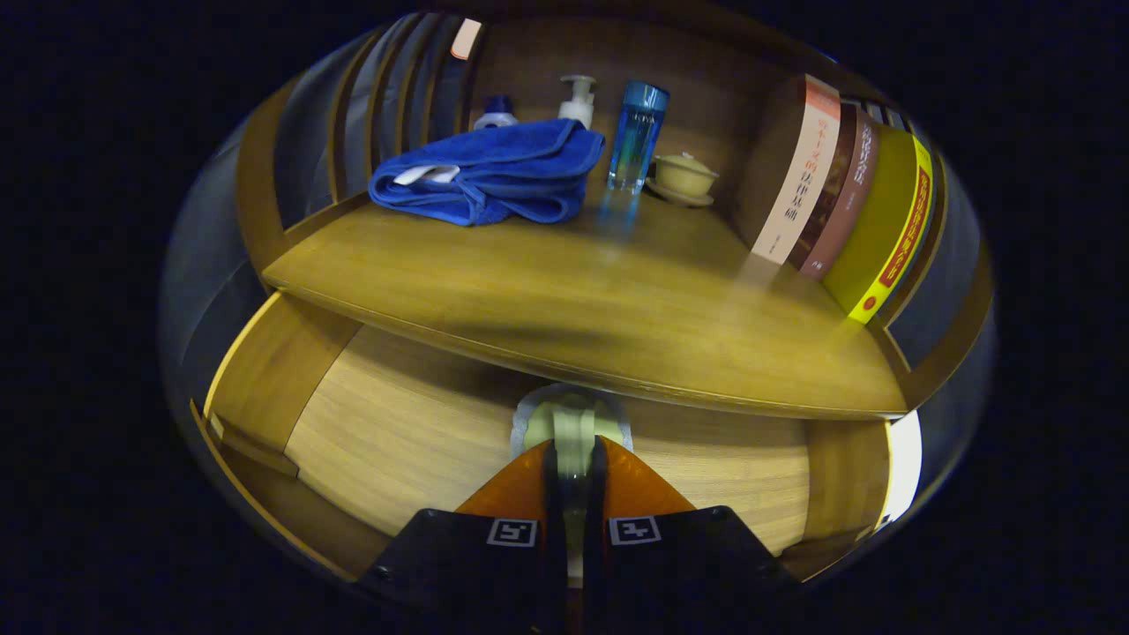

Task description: Pull open the drawer, take out the items inside it, and place them on the countertop above the cabinet.

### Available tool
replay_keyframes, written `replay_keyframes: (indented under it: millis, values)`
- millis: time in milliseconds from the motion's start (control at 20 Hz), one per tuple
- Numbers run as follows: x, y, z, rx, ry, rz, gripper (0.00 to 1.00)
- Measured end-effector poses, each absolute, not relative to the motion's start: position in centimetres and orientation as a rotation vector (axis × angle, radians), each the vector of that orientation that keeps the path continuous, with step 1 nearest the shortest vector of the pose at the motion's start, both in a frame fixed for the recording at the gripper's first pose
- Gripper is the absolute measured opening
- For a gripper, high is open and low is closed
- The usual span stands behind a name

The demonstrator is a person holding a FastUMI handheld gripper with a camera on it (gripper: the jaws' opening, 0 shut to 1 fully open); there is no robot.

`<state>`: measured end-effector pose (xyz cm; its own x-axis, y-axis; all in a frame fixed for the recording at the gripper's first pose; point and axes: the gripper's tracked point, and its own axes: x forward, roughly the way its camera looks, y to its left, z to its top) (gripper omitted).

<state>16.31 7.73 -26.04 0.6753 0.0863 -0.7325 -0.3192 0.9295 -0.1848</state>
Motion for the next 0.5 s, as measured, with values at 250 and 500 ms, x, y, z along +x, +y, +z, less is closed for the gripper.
replay_keyframes:
  millis: [250,500]
  values:
    - [13.8,8.7,-22.8,-0.299,0.753,0.298,0.16]
    - [12.9,9.0,-18.1,-0.262,0.662,0.311,0.16]
